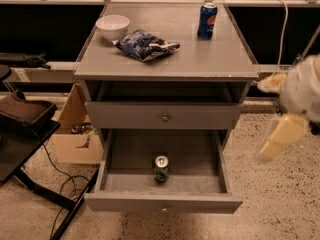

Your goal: Pick green can from middle drawer and place on counter

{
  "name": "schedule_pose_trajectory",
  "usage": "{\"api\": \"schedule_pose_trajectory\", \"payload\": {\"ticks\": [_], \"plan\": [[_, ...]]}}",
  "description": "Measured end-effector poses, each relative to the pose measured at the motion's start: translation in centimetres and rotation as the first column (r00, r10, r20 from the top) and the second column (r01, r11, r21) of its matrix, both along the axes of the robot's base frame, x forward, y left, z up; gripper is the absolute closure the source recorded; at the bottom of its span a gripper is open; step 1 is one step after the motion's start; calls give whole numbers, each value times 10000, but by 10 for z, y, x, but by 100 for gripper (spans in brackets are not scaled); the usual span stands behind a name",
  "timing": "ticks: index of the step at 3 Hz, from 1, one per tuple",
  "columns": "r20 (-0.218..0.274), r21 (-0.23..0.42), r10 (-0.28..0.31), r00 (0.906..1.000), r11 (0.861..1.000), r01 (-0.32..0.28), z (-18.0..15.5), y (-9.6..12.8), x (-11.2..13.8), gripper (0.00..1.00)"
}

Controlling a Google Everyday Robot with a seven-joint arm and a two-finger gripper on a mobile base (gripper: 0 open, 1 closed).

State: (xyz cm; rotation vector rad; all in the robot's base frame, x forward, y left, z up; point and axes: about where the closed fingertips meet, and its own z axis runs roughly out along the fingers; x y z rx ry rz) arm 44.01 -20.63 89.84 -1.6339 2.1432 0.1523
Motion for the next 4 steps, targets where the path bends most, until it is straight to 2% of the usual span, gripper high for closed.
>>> {"api": "schedule_pose_trajectory", "payload": {"ticks": [1, 2, 3, 4], "plan": [[-90, 1988, 218, 9997, 9798, -196, -82, 12, -15, 0], [202, 4112, -66, 9998, 9115, -23, -149, 32, -21, 0], [883, 5761, -762, 9932, 8173, 115, -198, 46, -12, 0], [884, 6761, -1010, 9910, 7366, 148, -244, 55, -9, 0]]}}
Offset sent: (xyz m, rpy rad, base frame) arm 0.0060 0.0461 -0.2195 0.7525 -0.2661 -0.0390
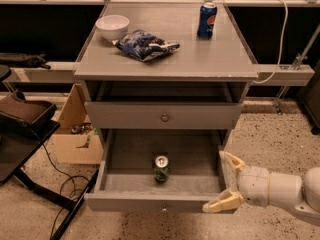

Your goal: Pick green can from middle drawer and place on counter

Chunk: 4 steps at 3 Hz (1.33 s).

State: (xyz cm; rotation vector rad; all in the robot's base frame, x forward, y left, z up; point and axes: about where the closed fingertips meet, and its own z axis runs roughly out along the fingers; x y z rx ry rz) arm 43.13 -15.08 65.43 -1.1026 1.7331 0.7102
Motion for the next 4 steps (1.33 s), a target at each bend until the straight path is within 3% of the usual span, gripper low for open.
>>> {"api": "schedule_pose_trajectory", "payload": {"ticks": [1, 2, 3, 4], "plan": [[0, 0, 1, 10000, 10000, -1, 0, 0, 0, 0], [249, 63, 451, 9987, 9990, -453, -12, 13, 17, 0], [1015, 107, 1301, 9863, 9912, -1319, -37, 35, 50, 0], [1768, 259, 2167, 9601, 9741, -2246, -73, 54, 81, 0]]}}
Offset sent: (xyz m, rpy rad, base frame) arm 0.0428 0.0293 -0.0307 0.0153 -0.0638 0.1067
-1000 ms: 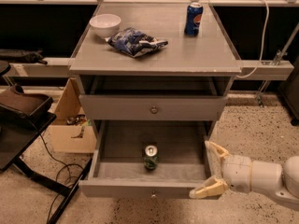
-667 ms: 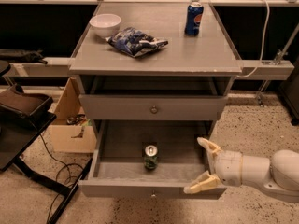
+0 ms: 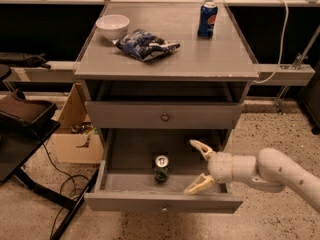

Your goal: Pick green can from middle drawer and place on counter

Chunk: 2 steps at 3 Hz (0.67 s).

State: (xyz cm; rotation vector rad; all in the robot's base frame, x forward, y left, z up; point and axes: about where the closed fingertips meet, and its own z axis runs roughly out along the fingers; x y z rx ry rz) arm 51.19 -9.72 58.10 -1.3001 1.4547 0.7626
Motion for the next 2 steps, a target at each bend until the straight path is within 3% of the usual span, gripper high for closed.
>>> {"api": "schedule_pose_trajectory", "payload": {"ticks": [1, 2], "plan": [[846, 310, 889, 9924, 9953, -918, -51, 31, 36, 0], [1090, 263, 1245, 9862, 9914, -1281, -79, 50, 60, 0]]}}
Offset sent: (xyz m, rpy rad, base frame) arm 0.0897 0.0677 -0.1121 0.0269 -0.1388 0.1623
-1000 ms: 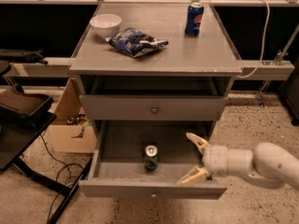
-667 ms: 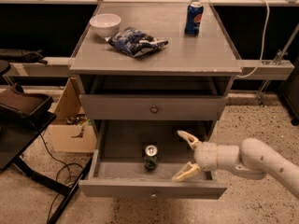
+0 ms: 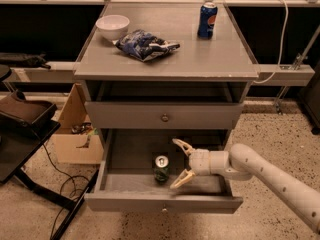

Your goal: Pick green can from middle drawer and place on counter

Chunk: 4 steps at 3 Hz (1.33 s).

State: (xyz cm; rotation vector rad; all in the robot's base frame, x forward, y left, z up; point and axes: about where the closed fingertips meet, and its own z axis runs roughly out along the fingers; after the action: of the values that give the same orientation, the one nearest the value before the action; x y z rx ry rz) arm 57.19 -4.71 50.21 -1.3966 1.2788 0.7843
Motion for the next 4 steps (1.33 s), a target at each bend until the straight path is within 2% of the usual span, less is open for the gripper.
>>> {"api": "schedule_pose_trajectory", "payload": {"ticks": [1, 2, 3, 4], "plan": [[-322, -408, 109, 9994, 9991, -122, -37, 21, 15, 0], [-934, -512, 113, 9956, 9986, -161, -69, 43, 25, 0], [-1728, -441, 237, 9847, 9985, -318, -99, 67, 30, 18], [-1846, -425, 278, 9824, 9984, -363, -103, 72, 31, 41]]}}
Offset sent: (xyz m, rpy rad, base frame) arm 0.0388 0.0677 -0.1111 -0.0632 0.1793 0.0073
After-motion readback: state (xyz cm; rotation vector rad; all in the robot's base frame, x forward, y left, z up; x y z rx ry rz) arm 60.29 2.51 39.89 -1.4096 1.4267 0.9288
